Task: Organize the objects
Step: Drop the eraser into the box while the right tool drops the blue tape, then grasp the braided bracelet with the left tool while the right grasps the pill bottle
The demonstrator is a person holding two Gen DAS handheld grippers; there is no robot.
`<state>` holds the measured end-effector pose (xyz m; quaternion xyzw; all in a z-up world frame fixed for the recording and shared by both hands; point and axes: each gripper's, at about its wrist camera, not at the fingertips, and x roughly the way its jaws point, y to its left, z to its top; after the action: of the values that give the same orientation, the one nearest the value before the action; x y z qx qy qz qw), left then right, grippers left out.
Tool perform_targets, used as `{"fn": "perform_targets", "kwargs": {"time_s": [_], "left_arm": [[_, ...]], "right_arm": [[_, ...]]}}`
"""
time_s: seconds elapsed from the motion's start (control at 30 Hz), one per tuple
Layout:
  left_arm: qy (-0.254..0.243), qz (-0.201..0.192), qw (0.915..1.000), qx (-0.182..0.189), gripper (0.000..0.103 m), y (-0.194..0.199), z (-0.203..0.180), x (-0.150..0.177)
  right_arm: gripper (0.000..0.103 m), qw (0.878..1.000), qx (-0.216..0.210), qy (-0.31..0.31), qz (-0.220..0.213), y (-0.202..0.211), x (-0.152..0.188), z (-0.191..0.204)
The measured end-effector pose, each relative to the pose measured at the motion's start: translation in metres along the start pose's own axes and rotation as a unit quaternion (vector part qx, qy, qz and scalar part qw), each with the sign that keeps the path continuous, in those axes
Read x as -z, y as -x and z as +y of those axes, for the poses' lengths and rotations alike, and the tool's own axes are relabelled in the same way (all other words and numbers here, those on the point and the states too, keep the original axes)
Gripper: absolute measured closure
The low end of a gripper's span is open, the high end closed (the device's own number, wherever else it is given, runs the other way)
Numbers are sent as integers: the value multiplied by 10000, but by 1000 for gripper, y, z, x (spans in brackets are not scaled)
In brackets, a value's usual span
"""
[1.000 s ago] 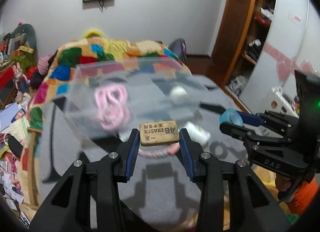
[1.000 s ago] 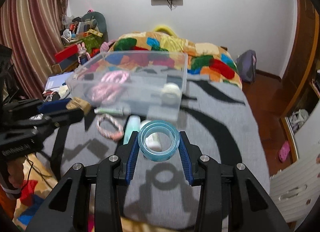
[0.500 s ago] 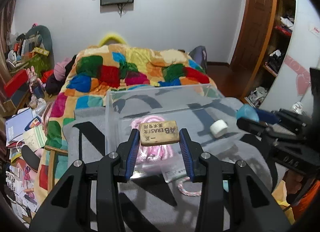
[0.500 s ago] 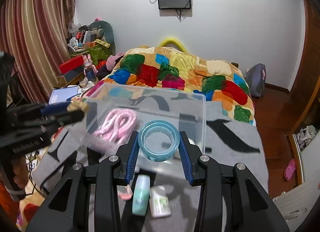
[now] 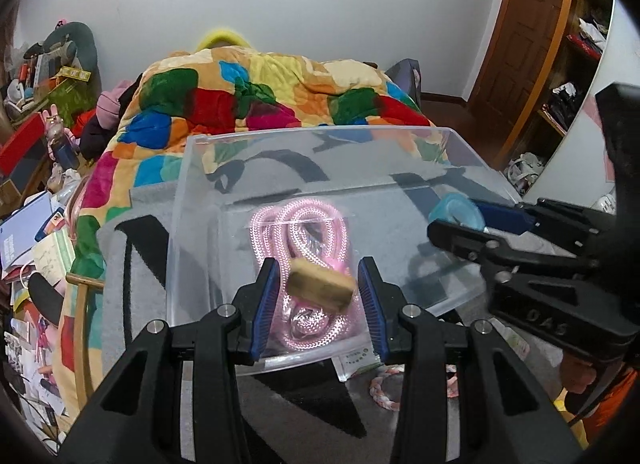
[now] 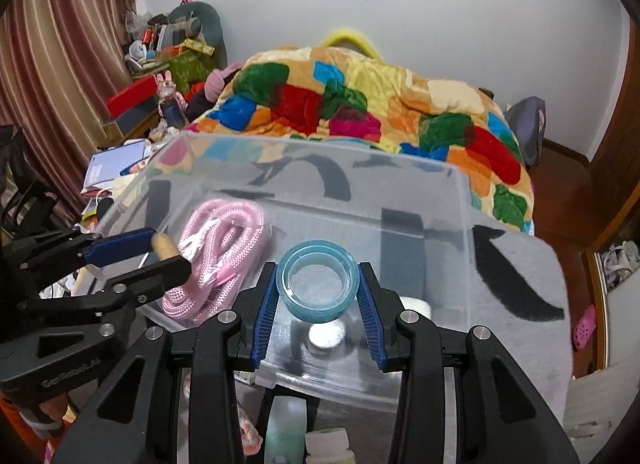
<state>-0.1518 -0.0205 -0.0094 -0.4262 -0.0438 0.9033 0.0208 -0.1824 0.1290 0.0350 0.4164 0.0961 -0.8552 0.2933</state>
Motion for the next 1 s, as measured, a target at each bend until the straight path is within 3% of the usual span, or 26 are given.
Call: {"fn": "perform_targets", "kwargs": {"time_s": [0.17, 0.53, 0.8, 1.0], "left_arm": [[-47, -104, 9999, 15, 54, 13, -3, 1], [-168, -490, 9986, 133, 41, 58, -15, 14], [-283, -106, 9978, 597, 41, 48, -41, 54], [-577, 270, 9954, 709, 50, 25, -72, 80]], "right_arm": [[67, 10000, 50, 74, 26, 2, 3, 3], [64, 9979, 200, 336, -524, 58, 13, 2], [64, 9987, -11, 183, -476, 82, 53, -12], [64, 9999, -45, 68, -129, 69, 85, -16]]}}
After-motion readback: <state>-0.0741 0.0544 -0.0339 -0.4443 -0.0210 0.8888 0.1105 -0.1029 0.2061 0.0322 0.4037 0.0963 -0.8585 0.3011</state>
